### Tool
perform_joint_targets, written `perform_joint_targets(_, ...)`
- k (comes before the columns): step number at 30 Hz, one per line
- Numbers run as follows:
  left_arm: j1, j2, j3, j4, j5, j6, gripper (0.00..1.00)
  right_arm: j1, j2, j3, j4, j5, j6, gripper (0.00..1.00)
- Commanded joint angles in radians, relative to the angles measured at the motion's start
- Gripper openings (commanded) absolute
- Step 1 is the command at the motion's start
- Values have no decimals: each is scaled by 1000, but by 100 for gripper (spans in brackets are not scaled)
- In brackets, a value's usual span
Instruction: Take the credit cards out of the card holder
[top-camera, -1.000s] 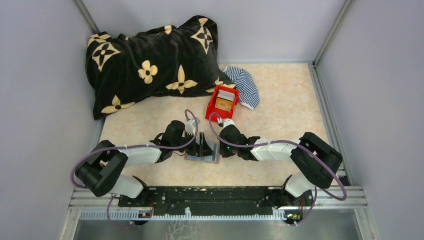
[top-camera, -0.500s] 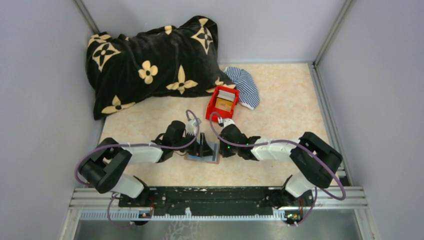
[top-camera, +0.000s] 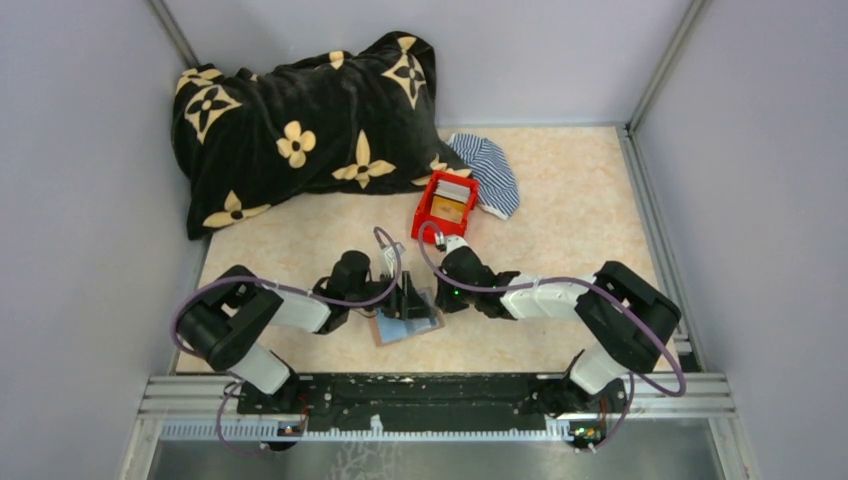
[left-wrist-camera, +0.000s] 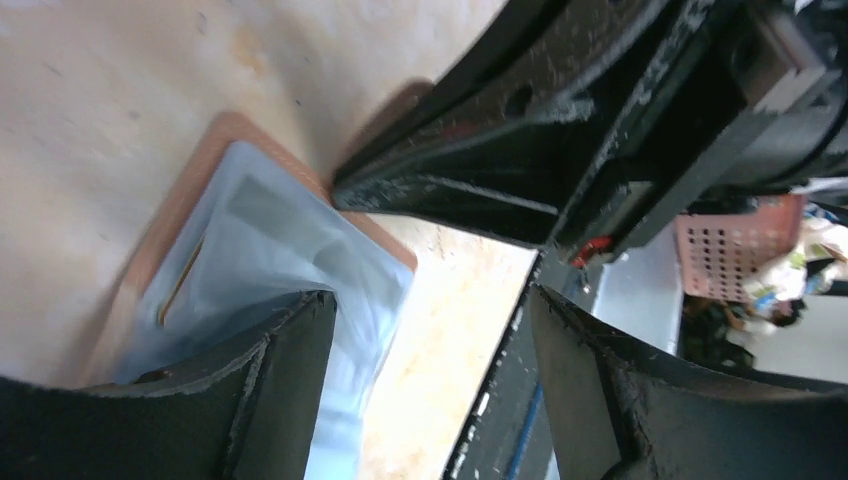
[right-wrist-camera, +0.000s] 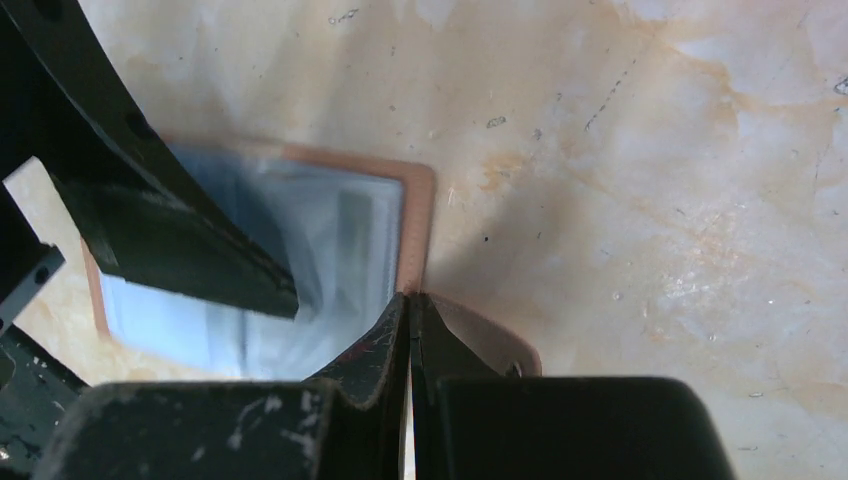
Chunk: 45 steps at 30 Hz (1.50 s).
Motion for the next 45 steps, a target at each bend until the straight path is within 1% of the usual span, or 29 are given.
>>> perform_joint_targets(1, -31, 34, -19, 217, 121, -97, 77, 4, 58, -14, 42, -38, 3, 0)
perform_joint_targets(5, -31, 25, -20, 218, 121, -88, 76, 1, 44, -16, 39, -28, 6, 0)
perform_joint_targets(7, -29, -3, -15, 175, 110, -67, 76, -5, 24, -26, 41, -28, 5, 0)
perform_joint_targets(9, -28, -50, 7, 82, 90, -27, 76, -9, 7, -27, 32, -30, 0, 0)
perform_joint_targets(13, -26, -186, 73, -156, 31, 54, 75, -10, -30, -28, 23, -31, -29, 0)
perform_joint_targets(15, -24, -241, 94, -243, 7, 72, 76, -10, -42, -24, 14, -27, -45, 0)
perform_joint_targets(19, -30, -303, 106, -311, 12, 47, 75, -12, -64, -14, -16, -4, -81, 0)
perform_joint_targets(22, -65, -343, 80, -284, 4, 1, 74, -11, -113, -18, -14, 8, -107, 0)
perform_joint_targets(24, -77, -382, 66, -301, -42, -10, 74, -11, -164, -33, 12, -17, -126, 0)
perform_joint_targets(26, -68, -447, 47, -358, -176, -30, 72, -8, -206, -37, 11, -54, -145, 0)
perform_joint_targets(27, -54, -489, 34, -384, -239, -45, 70, -1, -220, -34, 3, -75, -162, 0)
perform_joint_targets(29, -8, -569, 12, -412, -294, -52, 69, 33, -229, -15, -34, -84, -184, 0)
perform_joint_targets(32, 61, -656, 30, -516, -358, -58, 69, 77, -206, -6, -74, -117, -199, 0)
perform_joint_targets(35, 93, -734, 58, -627, -459, -76, 70, 113, -175, -17, -79, -154, -200, 0)
perform_joint_targets(38, 111, -810, 33, -641, -515, -93, 70, 150, -137, -8, -88, -184, -214, 0)
perform_joint_targets(41, 126, -824, 14, -640, -512, -98, 70, 171, -70, 20, -89, -215, -233, 0)
perform_joint_targets(45, 130, -790, -1, -622, -477, -102, 71, 175, 13, 66, -76, -229, -248, 0)
